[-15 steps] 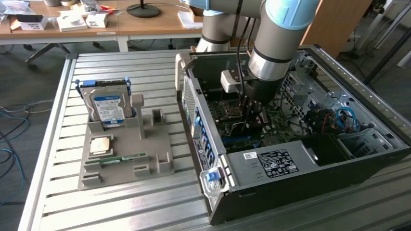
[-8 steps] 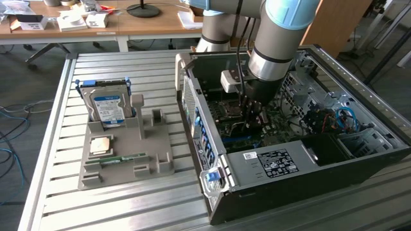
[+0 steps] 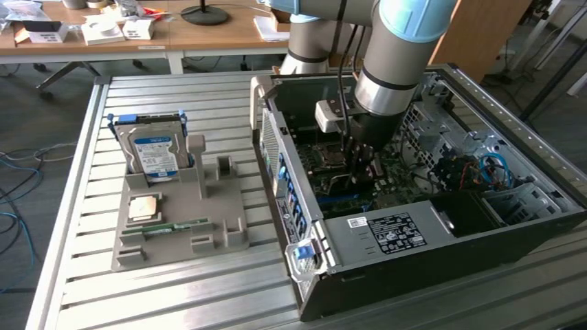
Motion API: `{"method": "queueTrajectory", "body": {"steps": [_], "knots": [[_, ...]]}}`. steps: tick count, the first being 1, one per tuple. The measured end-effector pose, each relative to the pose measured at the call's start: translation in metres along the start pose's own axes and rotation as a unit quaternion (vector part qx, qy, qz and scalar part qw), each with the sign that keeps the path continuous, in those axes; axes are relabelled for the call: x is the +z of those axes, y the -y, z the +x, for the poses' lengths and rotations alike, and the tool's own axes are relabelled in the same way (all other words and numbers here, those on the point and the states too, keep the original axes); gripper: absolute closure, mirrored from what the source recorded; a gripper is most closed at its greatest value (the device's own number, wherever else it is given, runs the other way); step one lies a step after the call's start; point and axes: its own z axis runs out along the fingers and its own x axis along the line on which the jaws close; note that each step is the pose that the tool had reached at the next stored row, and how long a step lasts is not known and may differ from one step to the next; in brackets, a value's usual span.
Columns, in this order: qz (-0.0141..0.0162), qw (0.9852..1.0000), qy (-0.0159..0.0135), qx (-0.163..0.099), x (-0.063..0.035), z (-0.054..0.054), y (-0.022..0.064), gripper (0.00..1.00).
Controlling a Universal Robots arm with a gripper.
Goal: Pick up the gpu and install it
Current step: 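Insert the gpu into the slot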
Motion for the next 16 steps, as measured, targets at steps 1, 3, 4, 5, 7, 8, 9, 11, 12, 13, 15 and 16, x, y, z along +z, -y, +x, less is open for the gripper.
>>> {"method": "queueTrajectory", "body": {"steps": [1, 3, 4, 5, 7, 8, 9, 11, 12, 13, 15, 16], "knots": [[0.0, 1.0, 0.0, 0.0, 0.0, 0.0, 0.0, 0.73], [0.0, 1.0, 0.0, 0.0, 0.0, 0.0, 0.0, 0.66], [0.0, 1.0, 0.0, 0.0, 0.0, 0.0, 0.0, 0.66], [0.0, 1.0, 0.0, 0.0, -0.0001, 0.0, 0.0, 0.66], [0.0, 1.0, -0.0001, 0.0, -0.0015, 0.0, 0.0, 0.66], [0.0, 1.0, 0.0, 0.0, -0.0027, 0.0, 0.0, 0.66], [0.0, 1.0, -0.0001, 0.0, -0.0046, 0.0, 0.0, 0.66], [0.0001, 1.0, 0.0001, 0.0, -0.0093, 0.0, 0.0, 0.66], [0.0002, 1.0, 0.0, 0.0, -0.0119, 0.0, 0.0001, 0.66], [0.0003, 1.0, 0.0, 0.0, -0.0146, 0.0, 0.0001, 0.66], [0.0004, 1.0, 0.0, 0.0, -0.0208, -0.001, 0.0001, 0.66], [0.0004, 1.0, 0.0, 0.0, -0.0241, -0.001, 0.0001, 0.66]]}}
